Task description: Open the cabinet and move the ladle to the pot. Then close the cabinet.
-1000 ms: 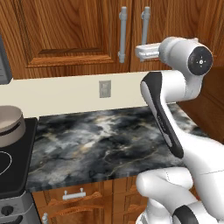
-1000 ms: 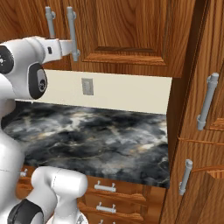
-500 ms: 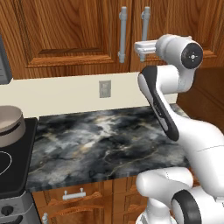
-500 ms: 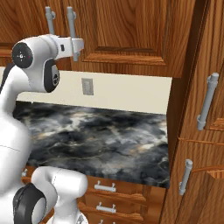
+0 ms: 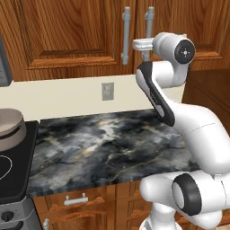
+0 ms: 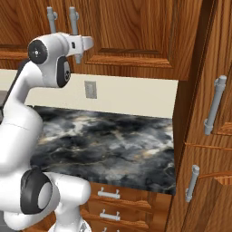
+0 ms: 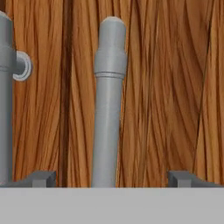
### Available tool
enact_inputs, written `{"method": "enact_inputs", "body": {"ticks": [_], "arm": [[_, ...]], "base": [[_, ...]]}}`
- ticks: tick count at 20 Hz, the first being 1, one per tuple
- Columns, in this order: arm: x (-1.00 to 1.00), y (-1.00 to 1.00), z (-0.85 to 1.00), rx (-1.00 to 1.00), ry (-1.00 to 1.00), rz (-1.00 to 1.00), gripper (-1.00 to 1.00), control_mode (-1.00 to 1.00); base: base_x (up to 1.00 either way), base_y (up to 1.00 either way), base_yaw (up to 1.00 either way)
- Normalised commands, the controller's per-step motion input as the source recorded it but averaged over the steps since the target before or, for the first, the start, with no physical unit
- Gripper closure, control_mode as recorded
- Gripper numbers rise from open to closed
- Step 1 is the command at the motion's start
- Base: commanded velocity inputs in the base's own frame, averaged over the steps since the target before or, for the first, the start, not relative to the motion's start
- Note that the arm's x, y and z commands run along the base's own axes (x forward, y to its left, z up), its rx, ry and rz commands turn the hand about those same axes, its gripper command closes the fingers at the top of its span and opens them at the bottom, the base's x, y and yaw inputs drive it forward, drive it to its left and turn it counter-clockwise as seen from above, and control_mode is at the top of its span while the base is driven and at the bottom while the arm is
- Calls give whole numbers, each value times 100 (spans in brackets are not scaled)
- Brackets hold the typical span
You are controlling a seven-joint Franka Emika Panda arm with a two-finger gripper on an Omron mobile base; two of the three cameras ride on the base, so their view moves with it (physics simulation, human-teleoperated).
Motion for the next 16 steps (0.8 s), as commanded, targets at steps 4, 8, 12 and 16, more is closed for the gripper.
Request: {"method": "enact_inputs", "body": {"ticks": [4, 8, 12, 16], "arm": [[50, 0, -5, 0, 0, 0, -100, -100], [47, 0, -6, 0, 0, 0, -100, -100], [42, 0, -5, 0, 0, 0, -100, -100], [35, 0, -1, 0, 0, 0, -100, -100]], "base": [[0, 0, 0], [0, 0, 0], [0, 0, 0], [0, 0, 0]]}}
